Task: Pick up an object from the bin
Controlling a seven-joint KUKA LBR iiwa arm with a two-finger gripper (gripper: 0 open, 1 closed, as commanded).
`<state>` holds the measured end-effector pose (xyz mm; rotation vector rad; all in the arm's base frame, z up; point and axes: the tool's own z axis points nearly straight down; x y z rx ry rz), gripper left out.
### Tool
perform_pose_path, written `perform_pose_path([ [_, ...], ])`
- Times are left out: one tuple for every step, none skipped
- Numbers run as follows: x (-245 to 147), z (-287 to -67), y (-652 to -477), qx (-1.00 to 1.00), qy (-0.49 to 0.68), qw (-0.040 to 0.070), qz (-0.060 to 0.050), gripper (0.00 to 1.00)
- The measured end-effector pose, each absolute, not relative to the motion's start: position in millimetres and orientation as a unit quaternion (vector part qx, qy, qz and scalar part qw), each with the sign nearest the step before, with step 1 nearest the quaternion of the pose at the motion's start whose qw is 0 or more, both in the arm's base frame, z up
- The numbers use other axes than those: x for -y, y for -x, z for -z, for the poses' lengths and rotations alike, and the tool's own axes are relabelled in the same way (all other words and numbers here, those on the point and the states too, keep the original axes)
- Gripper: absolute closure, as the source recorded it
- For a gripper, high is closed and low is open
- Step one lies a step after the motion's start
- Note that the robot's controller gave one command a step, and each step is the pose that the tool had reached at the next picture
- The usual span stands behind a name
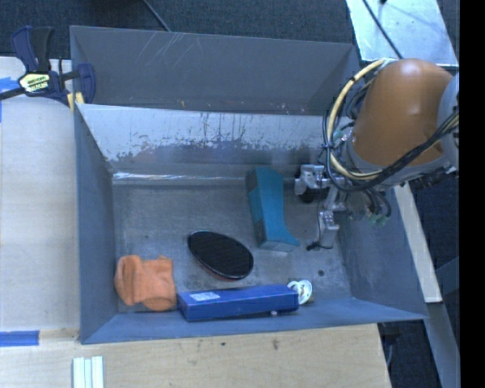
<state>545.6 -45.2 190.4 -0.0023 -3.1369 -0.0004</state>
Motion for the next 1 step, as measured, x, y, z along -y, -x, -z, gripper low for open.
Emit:
perform_pose_path([
  [45.1,-195.2,-547.0,1.0,0.0,-0.002,0.0,0.0],
])
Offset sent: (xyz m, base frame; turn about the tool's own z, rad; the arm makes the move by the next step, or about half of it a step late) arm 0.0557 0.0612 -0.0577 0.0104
